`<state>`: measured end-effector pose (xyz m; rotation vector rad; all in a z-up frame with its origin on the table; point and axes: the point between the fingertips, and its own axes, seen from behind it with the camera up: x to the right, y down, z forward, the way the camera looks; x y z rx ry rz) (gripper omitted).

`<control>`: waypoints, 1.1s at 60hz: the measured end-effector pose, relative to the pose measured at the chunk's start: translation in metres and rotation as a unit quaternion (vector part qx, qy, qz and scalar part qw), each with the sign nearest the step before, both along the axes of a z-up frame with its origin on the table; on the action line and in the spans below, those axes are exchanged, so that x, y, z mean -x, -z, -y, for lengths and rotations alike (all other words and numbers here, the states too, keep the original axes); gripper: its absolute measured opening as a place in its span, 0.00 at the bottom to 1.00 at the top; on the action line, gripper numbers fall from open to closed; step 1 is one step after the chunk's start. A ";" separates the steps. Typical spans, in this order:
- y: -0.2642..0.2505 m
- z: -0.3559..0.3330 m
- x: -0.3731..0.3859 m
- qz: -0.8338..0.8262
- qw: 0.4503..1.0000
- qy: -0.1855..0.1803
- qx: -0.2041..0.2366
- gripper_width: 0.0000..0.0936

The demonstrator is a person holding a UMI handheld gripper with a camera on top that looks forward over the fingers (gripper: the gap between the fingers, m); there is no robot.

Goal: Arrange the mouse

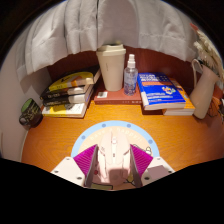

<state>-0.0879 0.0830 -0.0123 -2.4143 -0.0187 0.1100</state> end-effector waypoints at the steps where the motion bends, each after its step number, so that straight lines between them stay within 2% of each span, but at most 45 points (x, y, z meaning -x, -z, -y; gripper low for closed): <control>1: 0.000 0.000 0.002 -0.003 1.000 0.001 0.000 0.65; 6: -0.003 0.001 0.010 -0.023 1.000 0.000 0.005 0.82; 12: -0.011 0.009 0.003 -0.007 1.000 0.008 0.016 0.92; 16: -0.030 0.018 -0.004 0.004 1.000 0.018 0.008 0.88; 20: -0.052 0.034 -0.008 0.008 1.000 0.025 -0.002 0.88; 21: -0.058 0.039 -0.009 0.009 1.000 0.027 -0.005 0.92; 40: -0.172 0.169 -0.018 0.036 0.995 0.066 -0.063 0.92; 54: -0.213 0.236 -0.009 0.049 0.992 0.079 -0.090 0.92; 66: -0.229 0.264 0.010 0.045 0.992 0.065 -0.099 0.92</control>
